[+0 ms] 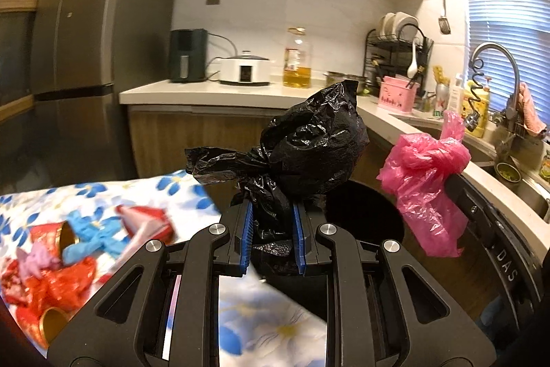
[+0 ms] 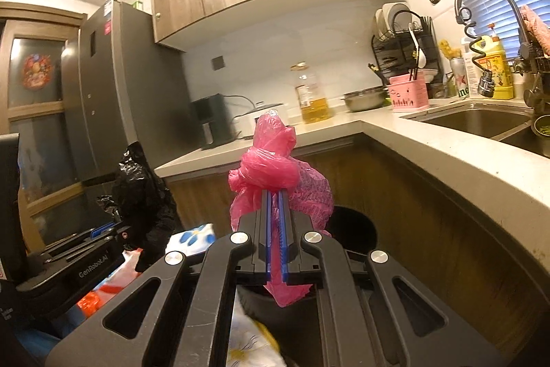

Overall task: Collect trash
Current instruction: 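Carry the black bag and pink bag in both tools over the black bin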

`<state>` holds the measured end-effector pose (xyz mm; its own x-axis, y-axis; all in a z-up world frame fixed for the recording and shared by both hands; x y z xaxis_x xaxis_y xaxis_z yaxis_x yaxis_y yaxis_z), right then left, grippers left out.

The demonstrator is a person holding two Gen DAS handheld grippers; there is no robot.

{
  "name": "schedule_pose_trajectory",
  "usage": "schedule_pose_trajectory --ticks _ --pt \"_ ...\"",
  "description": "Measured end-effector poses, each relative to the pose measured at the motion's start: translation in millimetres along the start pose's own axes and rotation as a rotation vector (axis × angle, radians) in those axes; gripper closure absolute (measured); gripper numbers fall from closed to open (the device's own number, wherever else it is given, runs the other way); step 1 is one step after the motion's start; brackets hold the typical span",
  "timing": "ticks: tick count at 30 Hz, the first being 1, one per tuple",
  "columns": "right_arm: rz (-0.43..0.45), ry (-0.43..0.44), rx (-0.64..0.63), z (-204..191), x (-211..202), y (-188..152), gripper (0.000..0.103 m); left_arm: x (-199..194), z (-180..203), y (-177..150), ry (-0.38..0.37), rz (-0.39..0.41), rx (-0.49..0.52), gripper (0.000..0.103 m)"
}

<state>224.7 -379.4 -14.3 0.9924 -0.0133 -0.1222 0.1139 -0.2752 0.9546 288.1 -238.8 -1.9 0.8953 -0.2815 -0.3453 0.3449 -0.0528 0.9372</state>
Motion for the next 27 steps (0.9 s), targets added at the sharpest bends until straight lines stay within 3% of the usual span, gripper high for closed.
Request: schedule_pose_trajectory --ticks 11,27 --pt "-0.008 -0.027 0.006 22 27 6 0.098 39 33 5 -0.060 -0.011 0.028 0.084" --pt "-0.050 -0.013 -0.011 29 54 -5 0.098 74 40 -6 -0.082 -0.054 0.024 0.084"
Point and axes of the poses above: each gripper's, at about its wrist camera, not at the fingertips, and x roughly the way its jaws point, z to its right, y to its top, the point moved 6 cm from there along x, roughly the way its jaws point, and after that the axes turned 3 degrees about y, right-handed, at the moved point
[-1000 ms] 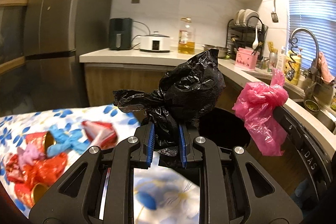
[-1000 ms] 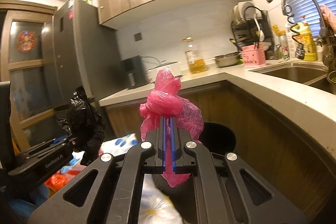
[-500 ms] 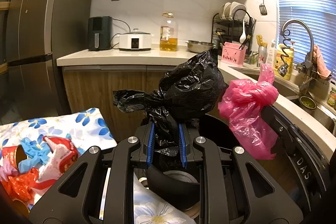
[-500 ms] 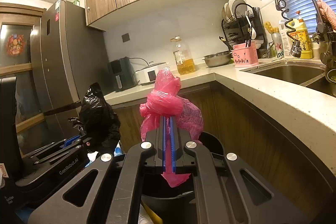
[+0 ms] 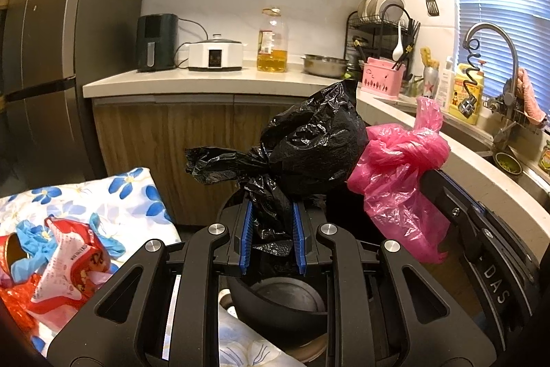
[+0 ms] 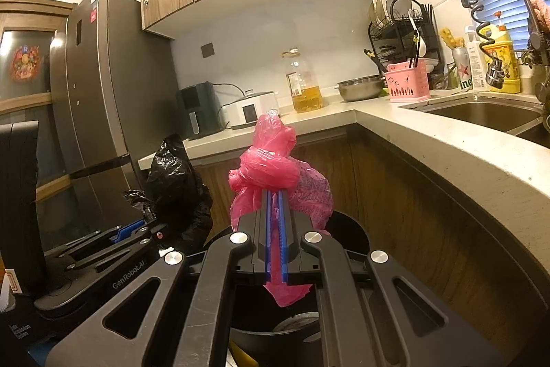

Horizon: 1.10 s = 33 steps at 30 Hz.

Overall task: Collect trash
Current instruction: 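Carry the black bag and pink bag in both tools over the black bin, then open both tools to drop the bags into the black bin, then move both open tools back over the table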

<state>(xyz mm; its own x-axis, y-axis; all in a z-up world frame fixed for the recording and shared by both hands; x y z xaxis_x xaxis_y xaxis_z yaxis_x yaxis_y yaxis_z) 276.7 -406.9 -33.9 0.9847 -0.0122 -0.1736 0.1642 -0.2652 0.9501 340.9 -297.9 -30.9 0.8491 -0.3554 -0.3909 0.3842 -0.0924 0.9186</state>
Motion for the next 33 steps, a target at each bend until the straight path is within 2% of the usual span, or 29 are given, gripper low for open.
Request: schedule_pose_trajectory --ticks 9,10,12,14,17,19,20,25,29,33 --pt "-0.018 0.010 0.025 10 14 -4 0.095 15 5 -6 -0.022 -0.012 0.019 0.081" --pt "-0.021 0.012 0.025 11 16 -4 0.090 18 6 -7 -0.020 -0.016 0.026 0.079" --pt "-0.027 0.011 0.026 12 18 -6 0.086 22 5 -10 -0.021 -0.026 0.025 0.073" --pt "-0.029 0.009 0.038 16 19 -7 0.074 25 2 -12 -0.021 -0.037 0.013 0.058" --pt "-0.033 -0.001 0.056 21 17 -8 0.072 28 -2 -14 -0.023 -0.048 -0.004 0.047" --pt "-0.035 -0.010 0.067 24 15 -9 0.063 28 -4 -15 -0.017 -0.053 -0.008 0.042" --pt "-0.034 -0.016 0.074 25 12 -9 0.057 28 -5 -16 -0.016 -0.057 -0.008 0.041" --pt "-0.039 -0.027 0.087 26 2 -10 0.044 22 -13 -27 0.005 -0.087 -0.021 0.033" --pt "-0.038 -0.039 0.065 18 -9 -10 0.031 7 -23 -33 0.049 -0.079 -0.033 0.021" --pt "-0.031 -0.035 0.050 9 -20 -10 0.025 -15 -34 -38 0.089 -0.064 -0.046 0.018"
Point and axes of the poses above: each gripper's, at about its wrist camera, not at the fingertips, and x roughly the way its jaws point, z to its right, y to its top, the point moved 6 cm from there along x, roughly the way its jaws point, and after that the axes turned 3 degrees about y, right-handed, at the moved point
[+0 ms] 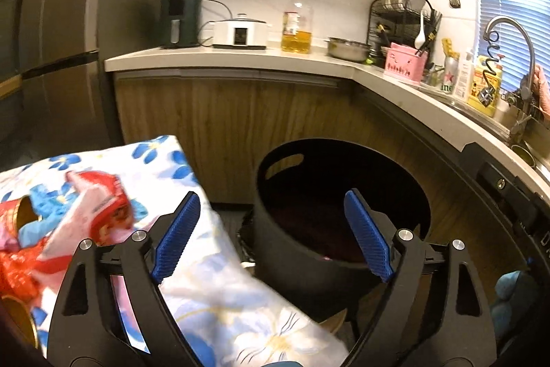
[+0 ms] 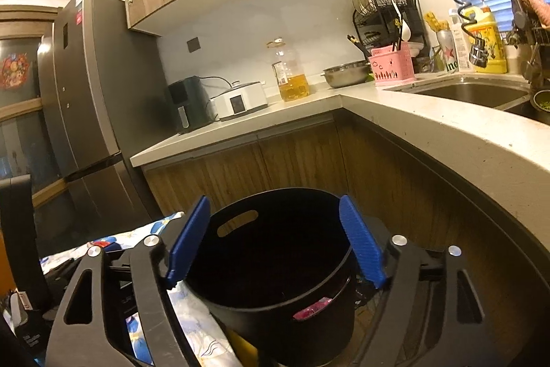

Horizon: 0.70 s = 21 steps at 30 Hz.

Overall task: Collect trash
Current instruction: 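Move both open tools back over the table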

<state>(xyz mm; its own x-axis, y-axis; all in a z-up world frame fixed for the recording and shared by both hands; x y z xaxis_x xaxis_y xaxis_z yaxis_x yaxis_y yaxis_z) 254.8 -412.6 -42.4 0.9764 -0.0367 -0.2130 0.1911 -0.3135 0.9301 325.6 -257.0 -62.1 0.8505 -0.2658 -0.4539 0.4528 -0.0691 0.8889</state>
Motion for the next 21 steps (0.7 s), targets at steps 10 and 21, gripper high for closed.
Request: schedule_pose_trajectory --ticks 10,21 --pt "0.026 0.011 -0.047 -28 -34 -8 0.021 -69 -54 -22 0.164 0.066 -0.068 0.014" --pt "-0.002 0.112 -0.093 -82 -61 -38 0.021 -144 -125 -61 0.329 0.107 -0.145 0.014"
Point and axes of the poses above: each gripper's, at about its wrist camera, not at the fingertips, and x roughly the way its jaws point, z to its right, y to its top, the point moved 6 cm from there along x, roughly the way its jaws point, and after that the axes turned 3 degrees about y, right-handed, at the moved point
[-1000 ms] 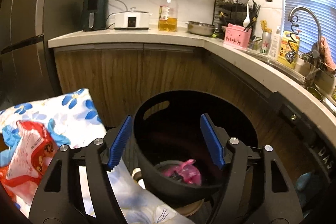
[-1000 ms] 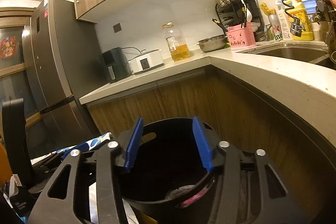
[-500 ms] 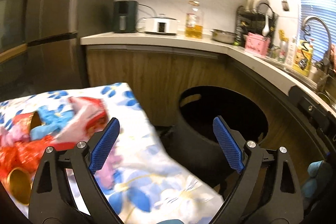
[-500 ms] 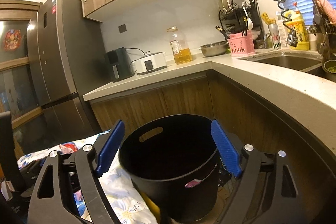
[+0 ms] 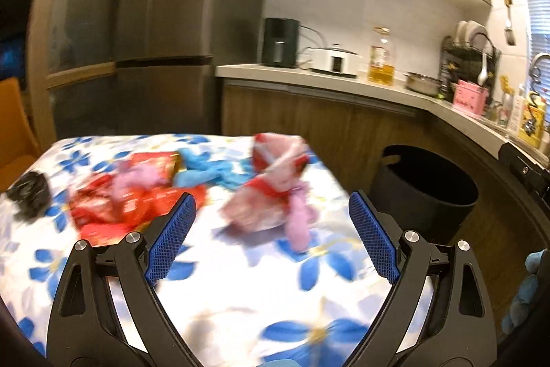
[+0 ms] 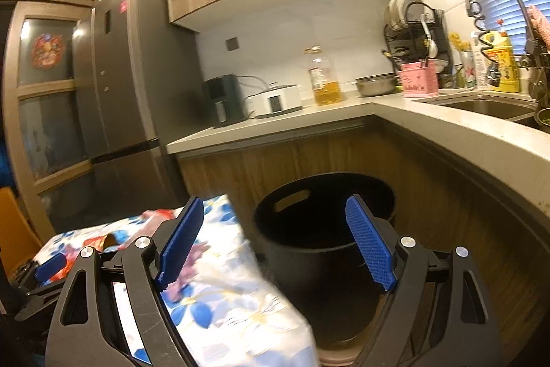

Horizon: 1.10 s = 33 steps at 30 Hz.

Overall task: Collect trash
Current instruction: 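Move both open tools back over the table, then grasp the red paper cup with the right tool while the left tool grasps the red-white snack bag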

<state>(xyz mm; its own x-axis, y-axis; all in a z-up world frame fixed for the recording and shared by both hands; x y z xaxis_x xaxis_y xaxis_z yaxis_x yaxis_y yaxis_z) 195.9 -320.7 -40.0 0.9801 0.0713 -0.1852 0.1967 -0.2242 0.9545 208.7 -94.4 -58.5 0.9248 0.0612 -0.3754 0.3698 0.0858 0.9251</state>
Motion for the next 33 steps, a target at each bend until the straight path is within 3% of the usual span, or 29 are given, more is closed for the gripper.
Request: schedule_pose_trajectory --ticks 21,33 --pt "-0.247 0.396 -0.133 -191 13 -109 0.021 -56 -197 -48 0.298 -0.006 -0.177 0.014" --pt "-0.372 0.547 -0.163 -256 43 -150 0.049 -60 -243 -52 0.356 -0.008 -0.224 0.014"
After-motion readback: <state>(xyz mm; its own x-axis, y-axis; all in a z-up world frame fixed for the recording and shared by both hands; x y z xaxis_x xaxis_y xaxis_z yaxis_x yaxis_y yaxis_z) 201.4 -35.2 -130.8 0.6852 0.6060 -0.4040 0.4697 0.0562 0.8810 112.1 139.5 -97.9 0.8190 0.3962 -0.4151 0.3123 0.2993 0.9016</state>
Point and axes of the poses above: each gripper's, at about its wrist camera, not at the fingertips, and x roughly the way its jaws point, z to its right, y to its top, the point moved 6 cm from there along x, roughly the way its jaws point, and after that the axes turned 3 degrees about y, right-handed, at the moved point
